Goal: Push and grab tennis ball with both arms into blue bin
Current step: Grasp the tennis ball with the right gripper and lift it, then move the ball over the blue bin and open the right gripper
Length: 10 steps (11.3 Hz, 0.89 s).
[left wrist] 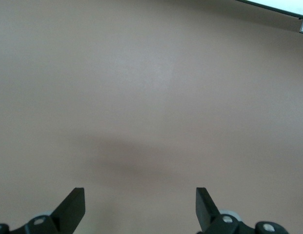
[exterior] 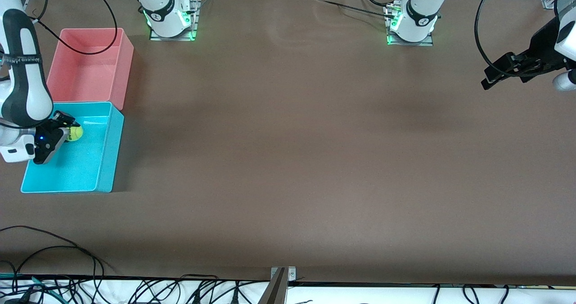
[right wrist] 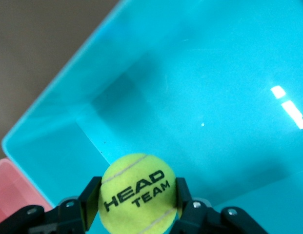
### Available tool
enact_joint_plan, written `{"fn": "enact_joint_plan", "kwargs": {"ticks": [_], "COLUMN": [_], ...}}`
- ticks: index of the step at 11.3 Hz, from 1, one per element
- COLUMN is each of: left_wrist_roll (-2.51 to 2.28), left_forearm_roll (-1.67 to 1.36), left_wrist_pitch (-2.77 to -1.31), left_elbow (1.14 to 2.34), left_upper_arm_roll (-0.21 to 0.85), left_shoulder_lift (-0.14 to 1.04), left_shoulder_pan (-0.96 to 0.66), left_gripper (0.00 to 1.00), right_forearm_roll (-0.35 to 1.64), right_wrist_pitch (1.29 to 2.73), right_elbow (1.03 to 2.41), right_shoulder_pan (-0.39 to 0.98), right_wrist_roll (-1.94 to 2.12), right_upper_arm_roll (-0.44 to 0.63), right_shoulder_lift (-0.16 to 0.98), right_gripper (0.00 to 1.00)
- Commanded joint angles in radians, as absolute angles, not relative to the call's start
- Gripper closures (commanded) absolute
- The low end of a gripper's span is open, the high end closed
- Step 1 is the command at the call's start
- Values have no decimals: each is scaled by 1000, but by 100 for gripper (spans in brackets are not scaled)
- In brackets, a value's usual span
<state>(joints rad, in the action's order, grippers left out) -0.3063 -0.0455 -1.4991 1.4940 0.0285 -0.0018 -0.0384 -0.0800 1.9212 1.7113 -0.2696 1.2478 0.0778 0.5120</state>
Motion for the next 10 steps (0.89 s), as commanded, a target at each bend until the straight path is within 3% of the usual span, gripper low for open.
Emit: {"fn": "enact_joint_plan", "kwargs": {"ticks": [1,10], "left_wrist_roll": [-313,-313], "left_forearm_roll": [-63,-60], "left_wrist_pitch": [-1491,-1491], "left_elbow": [1496,1496], "left_upper_arm_roll": [25,25], "left_shoulder_lift": [-5,-5], "left_shoulder_pan": [-41,-40], "left_gripper": [0,0], "right_forearm_roll": [-71,-74], "right_wrist_pitch": [1918,1968], "right_elbow": [1704,1700], "right_shoulder_pan": [-304,-331], "right_wrist_roll": [1224,1137], "right_upper_arm_roll": [71,74], "right_shoulder_lift": [557,629], "right_gripper": [100,97]}}
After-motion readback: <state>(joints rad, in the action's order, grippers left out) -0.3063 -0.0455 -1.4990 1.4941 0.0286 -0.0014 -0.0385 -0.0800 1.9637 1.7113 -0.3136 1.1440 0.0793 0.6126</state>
